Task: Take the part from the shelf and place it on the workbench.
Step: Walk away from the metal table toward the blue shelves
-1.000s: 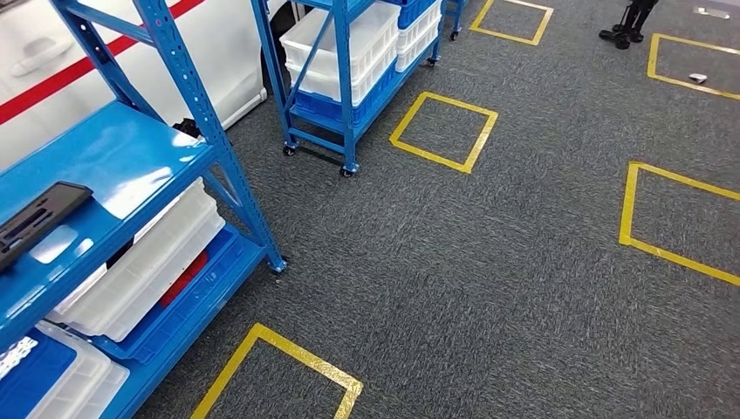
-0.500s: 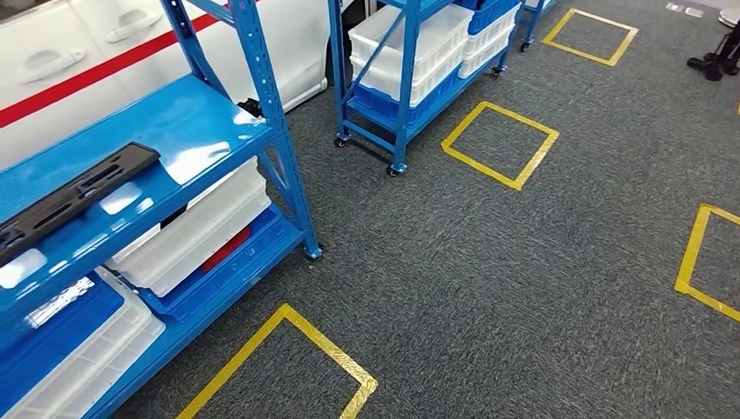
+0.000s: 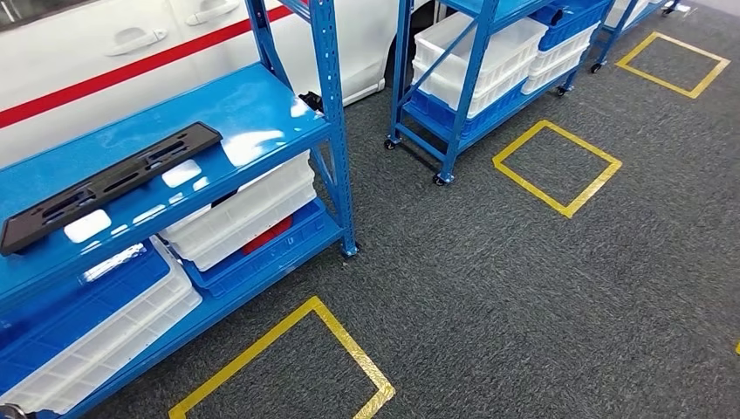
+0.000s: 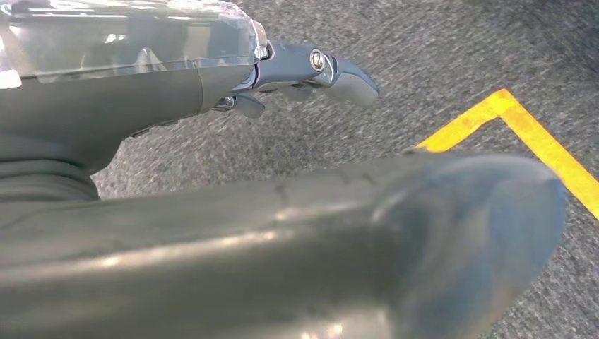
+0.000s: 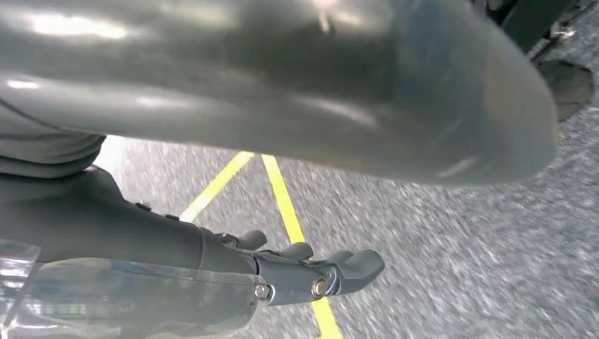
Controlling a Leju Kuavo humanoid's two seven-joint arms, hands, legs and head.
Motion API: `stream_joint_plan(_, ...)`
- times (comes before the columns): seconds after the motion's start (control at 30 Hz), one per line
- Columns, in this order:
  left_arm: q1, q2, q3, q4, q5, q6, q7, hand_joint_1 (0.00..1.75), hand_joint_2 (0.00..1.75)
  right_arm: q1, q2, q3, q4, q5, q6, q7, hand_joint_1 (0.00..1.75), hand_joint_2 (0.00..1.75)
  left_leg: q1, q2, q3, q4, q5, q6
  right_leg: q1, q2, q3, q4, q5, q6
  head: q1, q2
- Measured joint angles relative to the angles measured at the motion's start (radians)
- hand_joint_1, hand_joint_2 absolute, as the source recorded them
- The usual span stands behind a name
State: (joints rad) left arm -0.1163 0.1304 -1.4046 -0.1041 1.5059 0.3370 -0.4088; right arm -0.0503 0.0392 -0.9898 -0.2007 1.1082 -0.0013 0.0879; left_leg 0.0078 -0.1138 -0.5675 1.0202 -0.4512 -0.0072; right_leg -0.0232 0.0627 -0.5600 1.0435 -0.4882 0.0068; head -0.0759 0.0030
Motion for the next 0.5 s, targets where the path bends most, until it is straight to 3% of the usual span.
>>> stream_joint_plan(0.07,0.003,0.000,-0.002,0.000,0.000,0.001,0.001,0.00,0.00,-0.004,0.001,0.000,0.000,0.000,0.000,0.001,0.00,0.00,0.003,-0.005,-0.004,0.001,0.000,-0.012,0.002,-0.022,0.001,-0.004,0.004,-0.016,0.000,0.000)
stream_joint_plan(0.1,0.004,0.000,-0.003,0.000,0.000,0.001,0.001,0.00,0.00,-0.005,0.002,0.000,0.000,0.000,0.000,0.002,0.00,0.00,0.004,0.012,-0.011,0.015,-0.010,-0.017,0.002,-0.034,0.002,-0.007,0.006,-0.024,0.000,0.000)
stream_joint_plan(0.13,0.003,0.000,-0.003,0.000,0.000,0.001,0.000,0.00,0.00,-0.003,0.003,0.000,0.000,0.000,0.000,0.003,0.00,0.00,0.004,0.037,-0.026,0.048,-0.031,-0.020,0.001,-0.047,0.002,-0.010,0.007,-0.031,0.000,0.000)
stream_joint_plan(0.2,-0.003,0.000,-0.003,0.000,0.000,0.000,-0.001,0.00,0.00,0.001,0.003,0.000,0.000,0.000,0.001,0.003,0.00,0.00,0.004,0.087,-0.082,0.169,-0.097,-0.026,0.005,-0.075,0.001,-0.012,0.006,-0.038,0.000,0.000)
stream_joint_plan(0.27,-0.005,0.000,-0.003,0.000,0.000,-0.001,-0.005,0.00,0.00,0.004,0.003,0.000,0.000,0.000,0.002,0.004,0.00,0.00,0.004,0.101,-0.130,0.273,-0.136,-0.029,0.010,-0.103,0.001,-0.011,0.004,-0.041,0.000,0.000)
stream_joint_plan(0.3,-0.004,0.000,-0.003,0.000,0.000,-0.002,-0.007,0.00,0.00,0.003,0.003,0.000,0.000,0.000,0.002,0.003,0.00,0.00,0.004,0.103,-0.130,0.277,-0.127,-0.029,0.011,-0.116,0.002,-0.011,0.002,-0.042,0.000,0.000)
stream_joint_plan(0.37,-0.002,0.000,-0.003,0.000,0.001,-0.002,-0.009,0.00,0.00,0.002,0.003,0.000,0.000,0.001,0.002,-0.001,0.00,0.00,0.002,0.120,-0.077,0.179,-0.070,-0.022,0.013,-0.140,0.007,-0.011,-0.001,-0.040,0.000,0.000)
stream_joint_plan(0.43,-0.004,0.001,-0.003,0.000,0.001,-0.002,-0.010,0.00,0.00,0.001,0.004,0.000,0.000,0.002,0.002,-0.003,0.00,0.00,-0.006,0.163,-0.011,0.049,-0.025,-0.007,0.017,-0.163,0.014,-0.011,-0.006,-0.034,0.000,0.000)
stream_joint_plan(0.5,-0.006,0.003,-0.004,0.000,0.001,-0.002,-0.010,0.00,0.00,-0.001,0.004,0.000,0.000,0.002,0.003,-0.007,0.00,0.00,-0.015,0.181,0.009,0.001,-0.018,0.007,0.018,-0.182,0.019,-0.011,-0.010,-0.024,0.000,0.000)
